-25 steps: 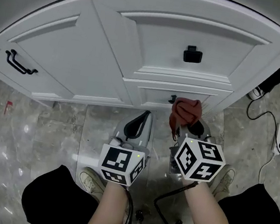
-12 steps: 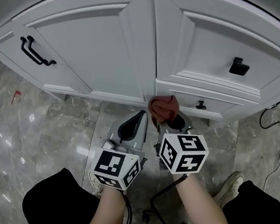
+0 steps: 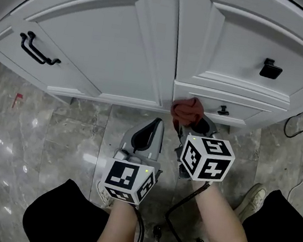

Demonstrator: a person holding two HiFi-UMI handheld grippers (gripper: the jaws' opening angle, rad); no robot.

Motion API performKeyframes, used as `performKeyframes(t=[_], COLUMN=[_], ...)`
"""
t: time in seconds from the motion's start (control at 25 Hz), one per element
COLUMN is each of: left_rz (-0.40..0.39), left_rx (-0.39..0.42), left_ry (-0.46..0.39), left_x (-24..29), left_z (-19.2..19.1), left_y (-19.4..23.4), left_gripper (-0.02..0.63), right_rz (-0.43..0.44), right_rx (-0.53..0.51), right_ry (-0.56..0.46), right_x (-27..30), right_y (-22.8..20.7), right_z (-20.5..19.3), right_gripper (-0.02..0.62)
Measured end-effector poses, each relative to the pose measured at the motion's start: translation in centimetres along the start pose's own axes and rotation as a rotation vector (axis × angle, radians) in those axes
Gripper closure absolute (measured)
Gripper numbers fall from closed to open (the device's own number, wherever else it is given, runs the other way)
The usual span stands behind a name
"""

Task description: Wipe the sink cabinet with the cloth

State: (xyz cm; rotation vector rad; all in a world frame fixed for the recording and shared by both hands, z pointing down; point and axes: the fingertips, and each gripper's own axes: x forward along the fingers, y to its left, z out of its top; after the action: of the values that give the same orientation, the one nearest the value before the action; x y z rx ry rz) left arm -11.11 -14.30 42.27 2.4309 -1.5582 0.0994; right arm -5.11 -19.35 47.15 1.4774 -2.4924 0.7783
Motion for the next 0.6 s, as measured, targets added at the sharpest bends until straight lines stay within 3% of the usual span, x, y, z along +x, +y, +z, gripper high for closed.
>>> performKeyframes(t=[0.24,0.6], left_rz=[0.003,-0.021], left_rx=[-0.004,-0.003], left_ry=[-0.005,-0.007], left_x=[-0.1,0.7], left_z=[0.2,0.4], left_y=[0.0,-1.2], left_gripper=[0.606,0.606], right_rz=[-0.108,-0.163], right_rx=[-0.003,0.073], right_ry=[-0.010,-0.031], right_x=[-1.1,-2.6], right_y=[-2.9,-5.3], right_z=[0.4,0.8], right_gripper=[0.514,0.512])
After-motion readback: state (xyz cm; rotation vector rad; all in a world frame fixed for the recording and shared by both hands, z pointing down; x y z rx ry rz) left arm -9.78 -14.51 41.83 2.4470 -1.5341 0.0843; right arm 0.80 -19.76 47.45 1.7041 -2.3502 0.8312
